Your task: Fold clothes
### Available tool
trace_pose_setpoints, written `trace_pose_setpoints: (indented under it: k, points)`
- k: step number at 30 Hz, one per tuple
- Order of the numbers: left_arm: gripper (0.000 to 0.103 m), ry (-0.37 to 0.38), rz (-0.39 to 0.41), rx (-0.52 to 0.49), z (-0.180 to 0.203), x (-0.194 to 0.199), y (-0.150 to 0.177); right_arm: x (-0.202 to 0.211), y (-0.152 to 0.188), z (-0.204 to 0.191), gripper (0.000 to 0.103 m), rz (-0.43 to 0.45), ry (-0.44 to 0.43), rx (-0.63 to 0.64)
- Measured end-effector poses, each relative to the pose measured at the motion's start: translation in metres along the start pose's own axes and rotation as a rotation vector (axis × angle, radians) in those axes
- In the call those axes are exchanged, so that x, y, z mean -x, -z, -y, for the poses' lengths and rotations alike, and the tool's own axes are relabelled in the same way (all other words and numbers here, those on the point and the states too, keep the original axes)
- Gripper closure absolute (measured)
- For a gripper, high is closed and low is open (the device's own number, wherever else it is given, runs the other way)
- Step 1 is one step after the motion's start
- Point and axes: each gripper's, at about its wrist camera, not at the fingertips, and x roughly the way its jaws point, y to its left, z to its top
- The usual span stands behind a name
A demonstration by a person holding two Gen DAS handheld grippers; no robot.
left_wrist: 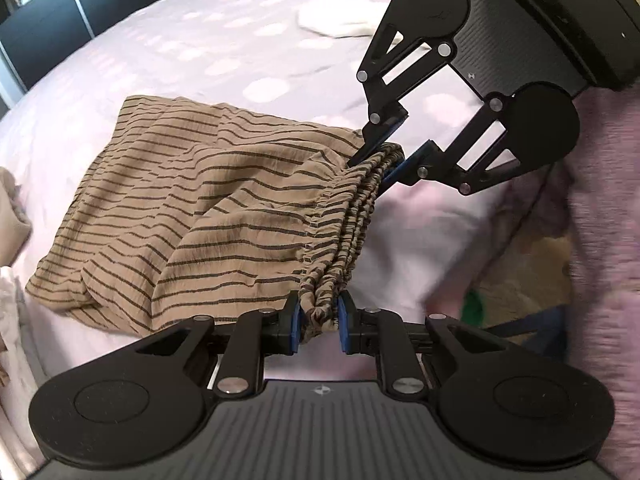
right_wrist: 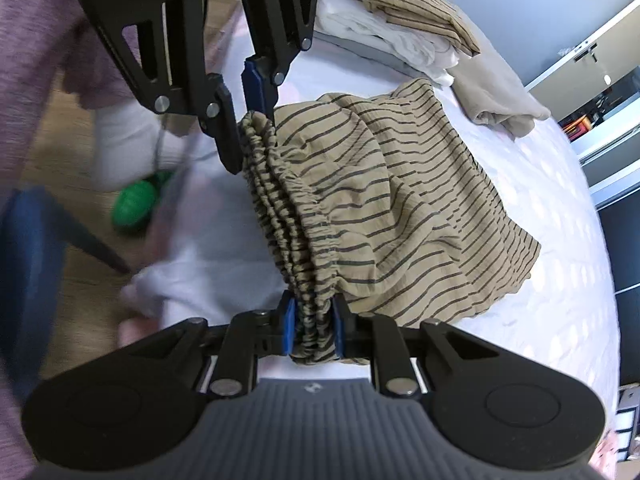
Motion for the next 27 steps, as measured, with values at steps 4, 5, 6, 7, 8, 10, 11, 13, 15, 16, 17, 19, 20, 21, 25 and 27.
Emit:
trace_pose_setpoints:
  k: [4, 5, 6, 7, 8, 10, 11, 13, 15, 16, 17, 19, 20, 21, 25, 27]
  points:
    - [0.088, 0.062, -0.004, -0.002, 0.016, 0.024, -0.001, 0.036, 0.004, -0.015, 0.083, 0.009, -0.023, -0.041]
    - [0.088, 0.074, -0.004, 0.002, 0.017, 0.029, -0.001, 0.043, 0.005, -0.016, 0.083, 0.016, -0.024, -0.053]
    - [0.088, 0.083, -0.005, 0.007, 0.016, 0.034, -0.002, 0.050, 0.005, -0.017, 0.083, 0.023, -0.029, -0.067]
    - [0.088, 0.090, -0.003, 0.019, 0.013, 0.037, -0.003, 0.054, 0.004, -0.015, 0.083, 0.031, -0.030, -0.082]
    - [0.088, 0.096, -0.002, 0.033, 0.008, 0.040, -0.004, 0.058, 0.002, -0.012, 0.083, 0.039, -0.030, -0.097]
    - [0.088, 0.105, 0.003, 0.062, 0.000, 0.047, -0.007, 0.062, -0.002, -0.003, 0.083, 0.051, -0.032, -0.124]
    - [0.088, 0.104, 0.008, 0.075, -0.004, 0.050, -0.009, 0.064, -0.004, 0.002, 0.083, 0.054, -0.024, -0.127]
    - [0.088, 0.100, 0.018, 0.101, -0.014, 0.056, -0.014, 0.066, -0.011, 0.012, 0.083, 0.060, -0.005, -0.120]
    - [0.088, 0.084, 0.025, 0.111, -0.024, 0.064, -0.021, 0.064, -0.020, 0.028, 0.083, 0.066, 0.007, -0.113]
    - [0.088, 0.075, 0.028, 0.115, -0.028, 0.068, -0.025, 0.062, -0.025, 0.037, 0.083, 0.070, 0.009, -0.111]
    - [0.088, 0.067, 0.031, 0.119, -0.033, 0.072, -0.028, 0.061, -0.029, 0.045, 0.083, 0.074, 0.011, -0.110]
    - [0.088, 0.057, 0.036, 0.125, -0.047, 0.078, -0.035, 0.058, -0.037, 0.062, 0.083, 0.078, 0.014, -0.113]
    - [0.088, 0.047, 0.037, 0.137, -0.057, 0.079, -0.039, 0.056, -0.042, 0.071, 0.083, 0.079, 0.015, -0.116]
    - [0.088, 0.034, 0.037, 0.147, -0.067, 0.078, -0.043, 0.053, -0.047, 0.080, 0.083, 0.080, 0.019, -0.116]
    - [0.088, -0.016, 0.026, 0.183, -0.113, 0.072, -0.060, 0.028, -0.068, 0.117, 0.083, 0.076, 0.038, -0.125]
    - [0.088, -0.030, 0.015, 0.227, -0.141, 0.062, -0.067, 0.010, -0.080, 0.137, 0.083, 0.072, 0.040, -0.138]
